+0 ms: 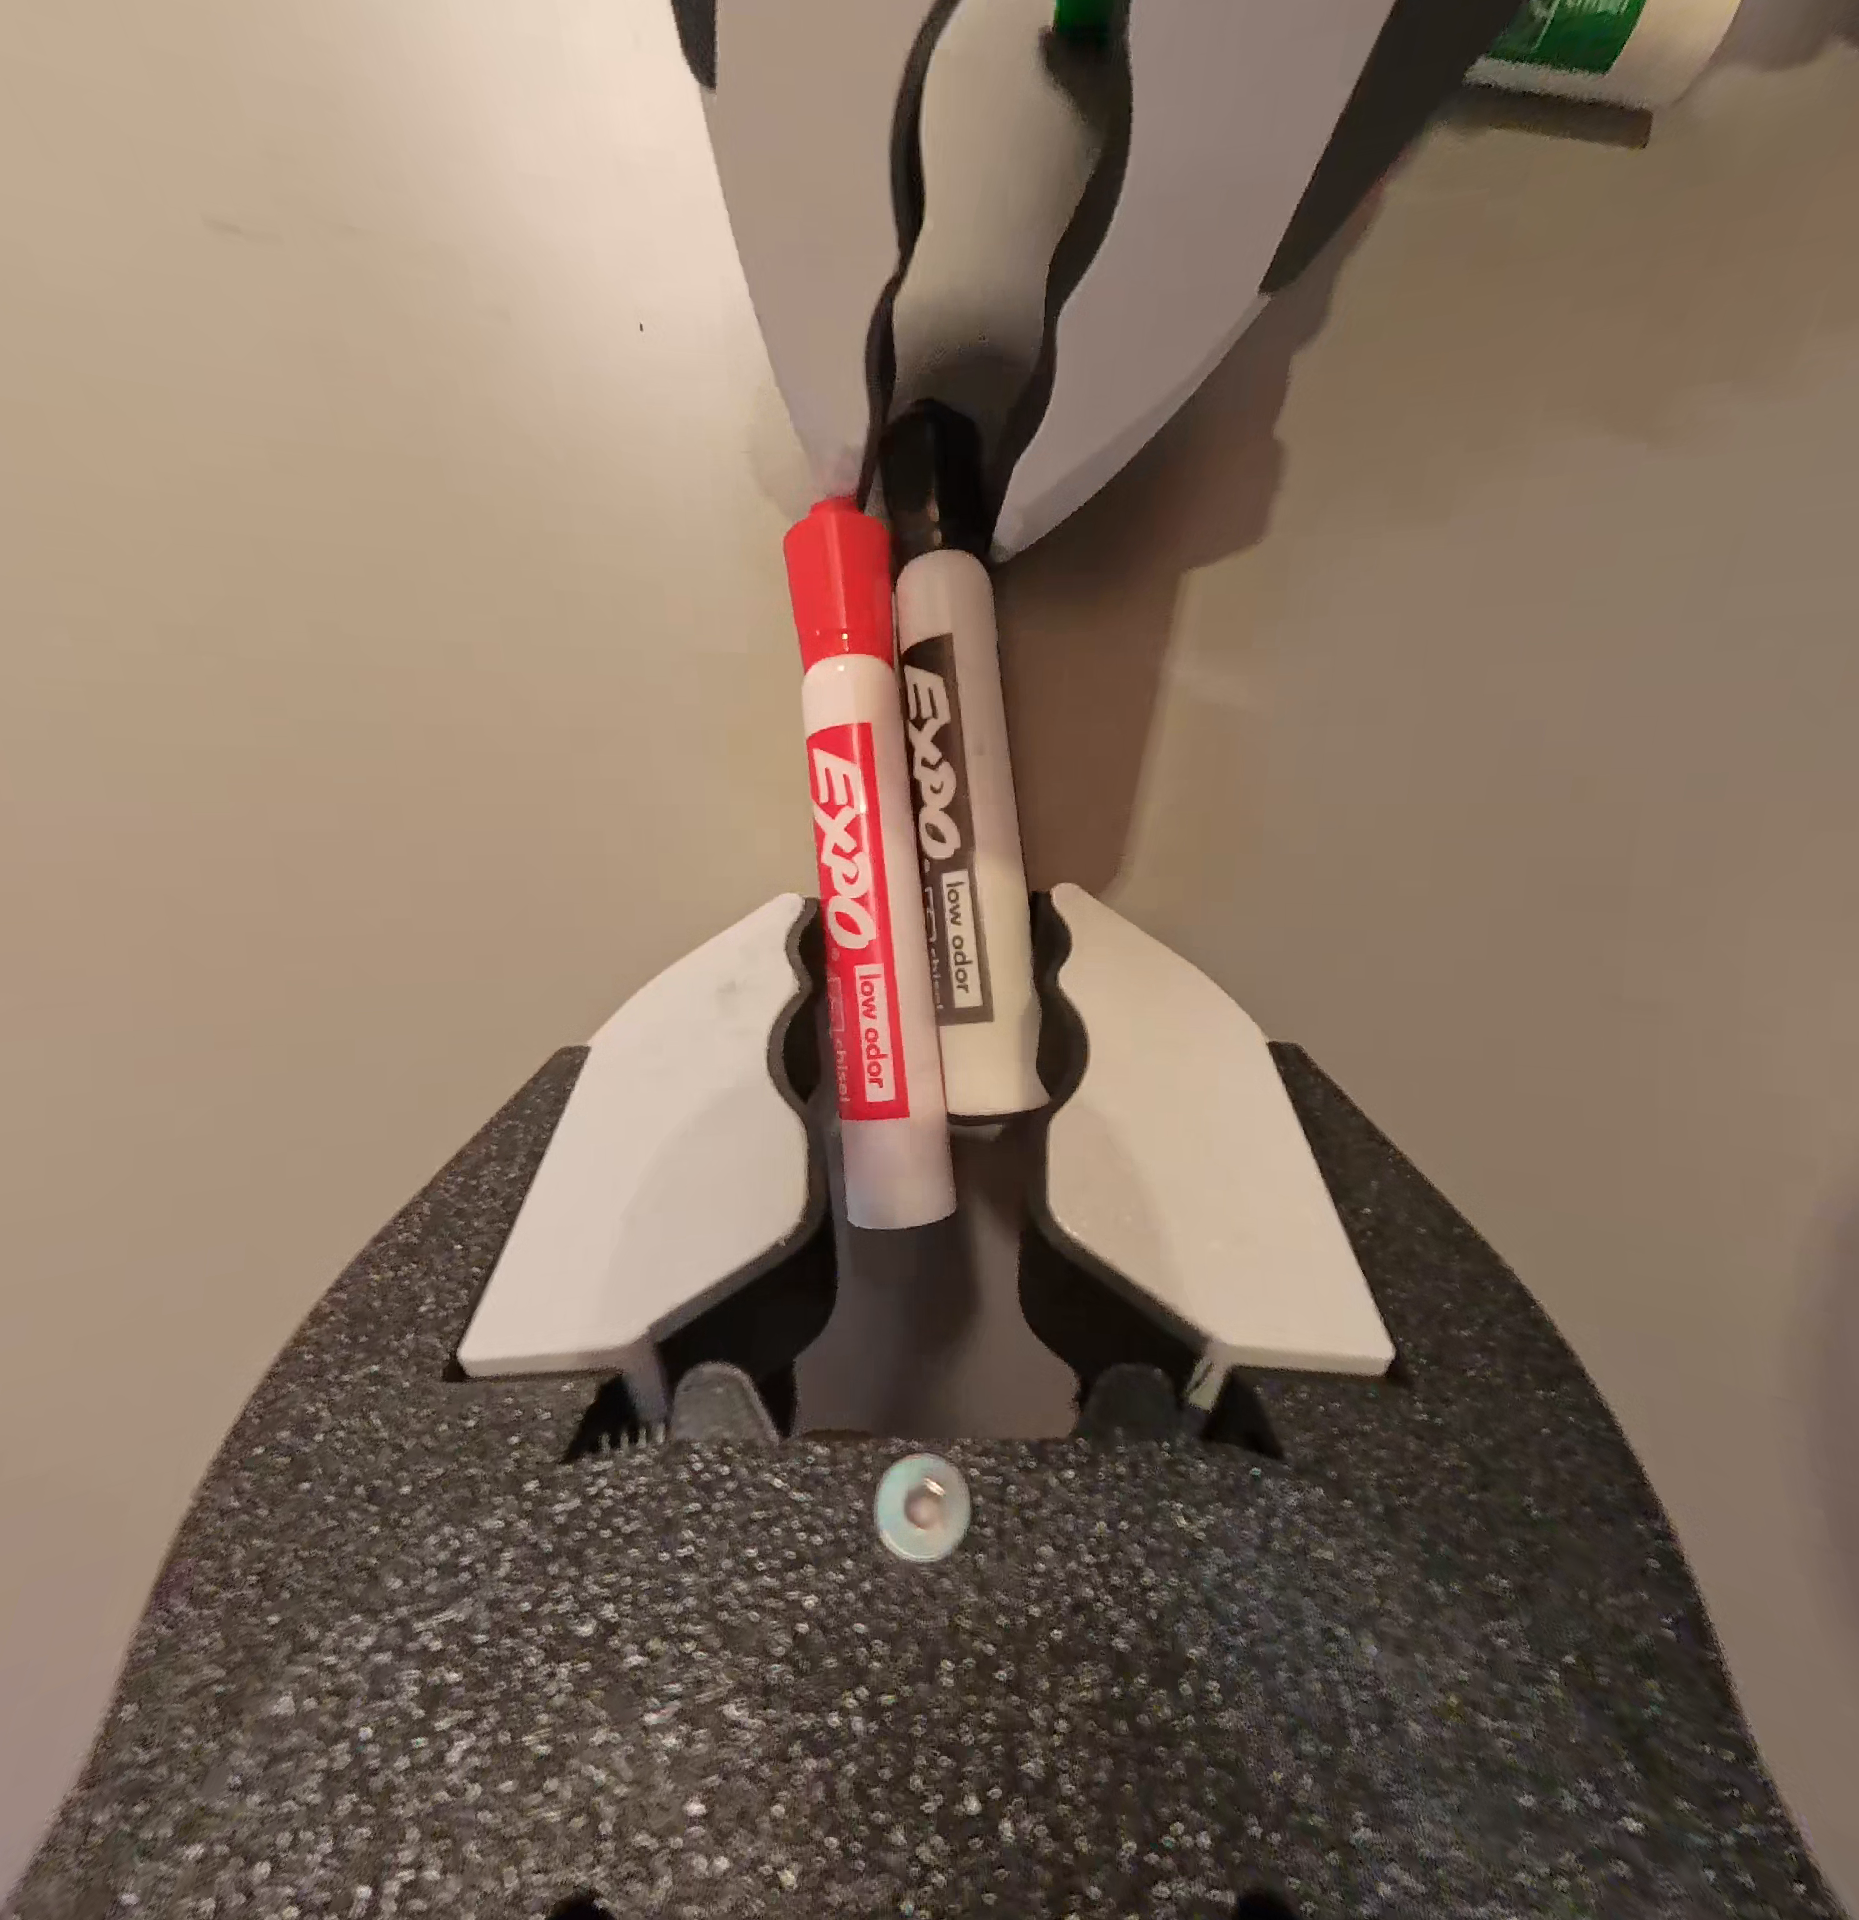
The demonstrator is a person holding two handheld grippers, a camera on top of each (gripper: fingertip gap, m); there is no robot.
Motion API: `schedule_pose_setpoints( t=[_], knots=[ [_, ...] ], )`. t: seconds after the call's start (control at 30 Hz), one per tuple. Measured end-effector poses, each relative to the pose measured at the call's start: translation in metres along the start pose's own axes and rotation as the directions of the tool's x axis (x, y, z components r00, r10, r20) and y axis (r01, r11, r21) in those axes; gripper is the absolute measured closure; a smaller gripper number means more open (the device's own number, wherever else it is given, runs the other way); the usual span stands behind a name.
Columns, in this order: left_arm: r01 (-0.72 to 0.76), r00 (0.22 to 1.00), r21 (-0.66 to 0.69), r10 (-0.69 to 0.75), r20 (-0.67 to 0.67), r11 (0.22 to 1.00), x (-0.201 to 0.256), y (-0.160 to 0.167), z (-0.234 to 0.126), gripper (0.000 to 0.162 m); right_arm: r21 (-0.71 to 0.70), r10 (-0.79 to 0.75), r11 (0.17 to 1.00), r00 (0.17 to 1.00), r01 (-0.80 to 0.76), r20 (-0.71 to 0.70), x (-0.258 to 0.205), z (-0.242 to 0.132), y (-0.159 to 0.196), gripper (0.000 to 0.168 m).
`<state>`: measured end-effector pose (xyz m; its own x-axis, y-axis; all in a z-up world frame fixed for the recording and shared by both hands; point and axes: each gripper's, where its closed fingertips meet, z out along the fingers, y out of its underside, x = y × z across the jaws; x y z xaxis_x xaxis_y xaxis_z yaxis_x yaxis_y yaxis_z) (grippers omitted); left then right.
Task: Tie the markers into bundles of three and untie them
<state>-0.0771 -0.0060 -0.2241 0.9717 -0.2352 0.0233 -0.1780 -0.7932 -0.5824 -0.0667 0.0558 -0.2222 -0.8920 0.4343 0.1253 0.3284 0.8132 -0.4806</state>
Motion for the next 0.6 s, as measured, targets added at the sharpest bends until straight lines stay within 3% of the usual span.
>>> schedule_pose_setpoints(
  t=[0.6],
  knots=[
    [0.075, 0.995, 0.079, -0.069, -0.068, 0.994, -0.003, -0.004, -0.002, 0.124, 0.102, -0.023, 0.994, 0.998, 0.029, -0.056, 0.008, -0.014, -0.015, 0.148]
  ],
)
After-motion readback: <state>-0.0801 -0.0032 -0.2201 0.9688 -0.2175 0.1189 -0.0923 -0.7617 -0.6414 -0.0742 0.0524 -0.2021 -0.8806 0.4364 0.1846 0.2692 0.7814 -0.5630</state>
